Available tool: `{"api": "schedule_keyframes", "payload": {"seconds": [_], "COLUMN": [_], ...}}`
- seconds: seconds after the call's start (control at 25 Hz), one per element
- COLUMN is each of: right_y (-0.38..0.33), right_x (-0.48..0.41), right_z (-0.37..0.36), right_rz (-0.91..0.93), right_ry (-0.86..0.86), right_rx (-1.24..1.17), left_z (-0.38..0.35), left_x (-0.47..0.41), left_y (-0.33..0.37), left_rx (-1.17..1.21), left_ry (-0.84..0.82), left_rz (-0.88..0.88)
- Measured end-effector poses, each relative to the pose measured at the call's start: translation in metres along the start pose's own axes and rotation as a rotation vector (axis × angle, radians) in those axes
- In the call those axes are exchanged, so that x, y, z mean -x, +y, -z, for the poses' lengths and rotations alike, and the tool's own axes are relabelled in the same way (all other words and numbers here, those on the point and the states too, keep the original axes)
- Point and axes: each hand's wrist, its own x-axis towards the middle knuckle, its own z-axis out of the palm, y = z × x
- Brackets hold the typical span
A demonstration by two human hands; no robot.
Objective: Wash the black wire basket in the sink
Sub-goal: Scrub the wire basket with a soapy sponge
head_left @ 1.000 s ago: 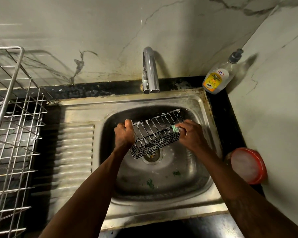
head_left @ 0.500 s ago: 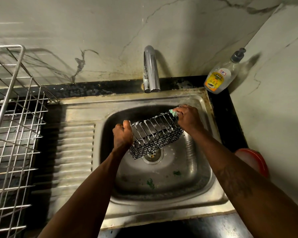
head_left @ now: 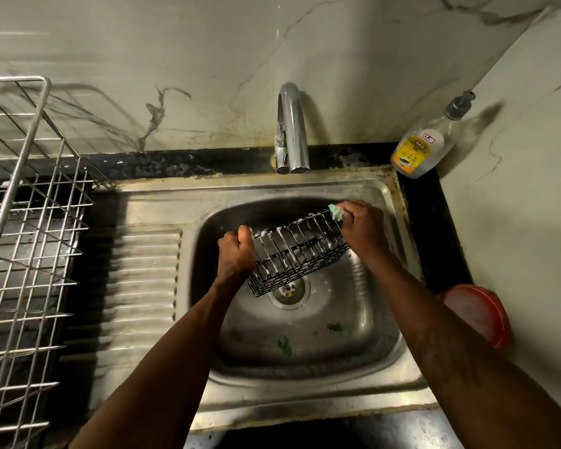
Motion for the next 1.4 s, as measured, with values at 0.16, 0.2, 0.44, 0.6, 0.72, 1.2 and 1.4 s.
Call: {"api": "schedule_keyframes", "payload": {"seconds": [0.16,0.2,0.44,0.6,0.72,1.2,1.4], "right_y": [-0.002,-0.001,-0.023,-0.042,-0.046,-0.123,-0.127], "right_x": [-0.002,0.011,0.027,0.010,0.015,0.037,0.032], "right_z": [-0.004,-0.002,0.012,0.010,0.010,0.043,0.055], "right_rz": [-0.067,-0.085,-0.278,-0.362,-0.445,-0.064,-0.130], "right_ry": [-0.052,-0.046,-0.063,-0.172,-0.060,-0.056,0.036], "right_rx": [0.038,0.018,-0.254,-0.272,-0.293,-0.337,-0.385], "left_z": [0.000,0.001,0.005,0.010,0.011,-0.031,-0.033], "left_x": [0.001,0.000,-0.015,-0.017,-0.015,0.006,0.010], "left_y": [0.000,-0.002,-0.028,-0.036,-0.030,0.106,0.093], "left_rx": [0.014,0.013,-0.087,-0.191,-0.300,0.114,0.388], "left_ry": [0.018,0.013,-0.014,-0.049,-0.165,-0.113,-0.097], "left_rz": [0.007,-0.011,0.119,0.124,0.022,0.001,0.178]}}
